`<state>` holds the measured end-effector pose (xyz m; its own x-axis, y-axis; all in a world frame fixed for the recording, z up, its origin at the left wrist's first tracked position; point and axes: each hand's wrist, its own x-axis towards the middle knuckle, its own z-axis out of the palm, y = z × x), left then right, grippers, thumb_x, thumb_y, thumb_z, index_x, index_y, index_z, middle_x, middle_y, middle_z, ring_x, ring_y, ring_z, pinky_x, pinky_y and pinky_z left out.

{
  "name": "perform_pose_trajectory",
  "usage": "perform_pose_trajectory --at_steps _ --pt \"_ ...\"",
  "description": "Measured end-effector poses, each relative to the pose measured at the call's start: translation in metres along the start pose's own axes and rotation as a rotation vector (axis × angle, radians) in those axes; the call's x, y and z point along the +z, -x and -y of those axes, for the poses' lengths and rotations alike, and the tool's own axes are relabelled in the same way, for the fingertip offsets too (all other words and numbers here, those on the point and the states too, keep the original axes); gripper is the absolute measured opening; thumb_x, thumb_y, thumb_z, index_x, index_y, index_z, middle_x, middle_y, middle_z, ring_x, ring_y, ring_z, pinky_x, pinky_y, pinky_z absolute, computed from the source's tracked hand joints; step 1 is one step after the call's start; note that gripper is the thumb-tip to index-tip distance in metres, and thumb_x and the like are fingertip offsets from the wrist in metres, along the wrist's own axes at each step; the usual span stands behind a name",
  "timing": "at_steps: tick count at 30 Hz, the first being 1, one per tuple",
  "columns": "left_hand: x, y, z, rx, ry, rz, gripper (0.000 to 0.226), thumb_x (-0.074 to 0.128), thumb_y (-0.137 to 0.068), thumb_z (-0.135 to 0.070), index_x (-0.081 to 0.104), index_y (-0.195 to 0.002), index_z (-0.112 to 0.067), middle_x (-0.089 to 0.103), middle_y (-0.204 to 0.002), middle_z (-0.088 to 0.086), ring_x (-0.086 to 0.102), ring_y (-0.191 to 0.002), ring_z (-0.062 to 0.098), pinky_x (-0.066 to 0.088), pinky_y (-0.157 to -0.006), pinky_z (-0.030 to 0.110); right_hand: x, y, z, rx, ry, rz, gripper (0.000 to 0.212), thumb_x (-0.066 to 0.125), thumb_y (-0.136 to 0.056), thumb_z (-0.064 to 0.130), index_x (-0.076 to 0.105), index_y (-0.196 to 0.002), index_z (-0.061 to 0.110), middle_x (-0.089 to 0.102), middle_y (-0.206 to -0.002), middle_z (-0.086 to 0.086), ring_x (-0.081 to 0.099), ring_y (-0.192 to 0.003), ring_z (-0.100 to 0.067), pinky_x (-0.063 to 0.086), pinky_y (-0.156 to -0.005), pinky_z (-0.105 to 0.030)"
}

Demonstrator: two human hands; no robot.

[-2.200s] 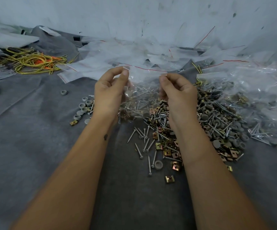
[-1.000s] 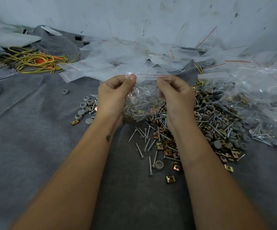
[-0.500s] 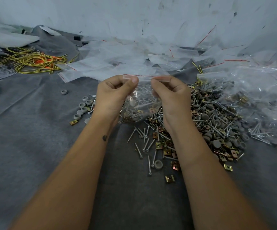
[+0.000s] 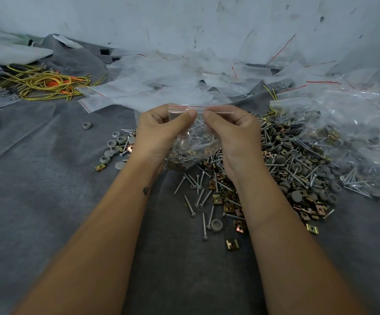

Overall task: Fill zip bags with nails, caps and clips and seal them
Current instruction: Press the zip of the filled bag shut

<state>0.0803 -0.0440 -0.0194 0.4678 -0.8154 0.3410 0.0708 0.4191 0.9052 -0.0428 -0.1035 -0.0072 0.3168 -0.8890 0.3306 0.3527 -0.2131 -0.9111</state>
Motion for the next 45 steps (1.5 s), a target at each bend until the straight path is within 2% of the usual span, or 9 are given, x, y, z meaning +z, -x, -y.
perform_pose_trajectory --at_steps 12,17,22,26,30,33,37,41,45 --pt "0.001 0.0 -0.002 0.037 -0.067 0.038 0.01 0.071 -0.084 -0.005 0.074 -0.08 -0.015 0.073 -0.076 -0.003 0.065 -0.075 0.009 0.051 -0.072 0.022 0.0 0.0 0.0 -0.04 0.122 0.014 0.019 0.075 -0.078 0.0 0.071 -0.074 0.017 0.073 -0.07 0.006 0.069 -0.073 -0.007 0.052 -0.068 -0.018" --pt "-0.003 0.001 -0.005 0.038 -0.05 -0.006 0.012 0.066 -0.09 -0.009 0.076 -0.084 -0.014 0.075 -0.077 0.001 0.067 -0.073 0.013 0.055 -0.073 0.028 -0.004 -0.002 -0.001 0.023 0.064 0.098 0.009 0.066 -0.09 0.012 0.074 -0.092 0.014 0.075 -0.081 0.004 0.069 -0.077 -0.005 0.052 -0.067 -0.018" --pt "-0.009 0.001 -0.01 -0.117 0.16 0.036 0.033 0.05 -0.099 -0.021 0.076 -0.083 -0.008 0.074 -0.08 0.012 0.071 -0.071 0.025 0.059 -0.066 0.034 -0.006 -0.001 -0.001 0.055 0.126 0.187 0.019 0.059 -0.095 0.027 0.074 -0.105 0.021 0.076 -0.095 0.002 0.072 -0.088 -0.014 0.057 -0.069 -0.024" --pt "-0.011 0.0 -0.008 -0.13 0.129 -0.086 0.043 0.042 -0.103 -0.036 0.075 -0.089 -0.013 0.071 -0.09 0.016 0.069 -0.083 0.034 0.058 -0.076 0.045 -0.006 -0.001 -0.001 0.228 0.218 0.199 0.067 0.06 -0.072 0.066 0.065 -0.121 0.022 0.066 -0.123 -0.001 0.062 -0.115 -0.016 0.048 -0.101 -0.038" --pt "-0.007 0.004 -0.012 -0.125 0.213 -0.037 0.041 0.035 -0.101 -0.046 0.064 -0.12 -0.025 0.068 -0.105 0.016 0.069 -0.09 0.031 0.058 -0.076 0.041 -0.006 0.001 0.005 0.09 0.488 0.345 0.015 0.077 -0.077 0.036 0.071 -0.089 0.03 0.074 -0.093 0.006 0.069 -0.089 -0.008 0.055 -0.079 -0.023" --pt "-0.002 0.007 -0.012 -0.139 0.108 0.039 0.048 0.042 -0.094 -0.049 0.052 -0.135 -0.025 0.066 -0.111 0.014 0.066 -0.095 0.03 0.054 -0.083 0.04 -0.004 -0.003 0.007 0.001 0.473 0.25 0.013 0.073 -0.083 0.012 0.073 -0.085 0.025 0.075 -0.084 0.01 0.07 -0.082 -0.004 0.053 -0.074 -0.017" --pt "0.01 0.012 -0.011 -0.094 -0.245 0.175 0.037 0.059 -0.093 -0.021 0.055 -0.13 -0.024 0.07 -0.105 0.001 0.068 -0.085 0.002 0.052 -0.067 0.015 -0.011 -0.011 0.023 0.003 0.363 0.078 0.012 0.068 -0.088 0.013 0.071 -0.085 0.024 0.074 -0.08 0.007 0.07 -0.079 -0.005 0.055 -0.072 -0.019" --pt "0.035 0.006 -0.007 -0.193 -0.199 0.24 0.037 0.061 -0.091 -0.003 0.056 -0.125 -0.016 0.075 -0.099 0.003 0.072 -0.081 0.012 0.057 -0.064 0.023 -0.037 -0.019 0.037 0.037 0.364 -0.112 0.007 0.066 -0.091 0.02 0.071 -0.085 0.019 0.072 -0.076 0.001 0.065 -0.07 -0.004 0.054 -0.066 -0.019" --pt "0.073 -0.009 0.0 -0.285 -0.345 0.227 0.024 0.069 -0.089 -0.015 0.061 -0.112 -0.013 0.076 -0.086 0.001 0.073 -0.069 0.017 0.056 -0.056 0.024 -0.079 -0.022 0.048 0.112 0.424 -0.337 0.027 0.066 -0.091 0.022 0.066 -0.084 -0.003 0.061 -0.07 -0.014 0.053 -0.06 -0.016 0.047 -0.061 -0.032"
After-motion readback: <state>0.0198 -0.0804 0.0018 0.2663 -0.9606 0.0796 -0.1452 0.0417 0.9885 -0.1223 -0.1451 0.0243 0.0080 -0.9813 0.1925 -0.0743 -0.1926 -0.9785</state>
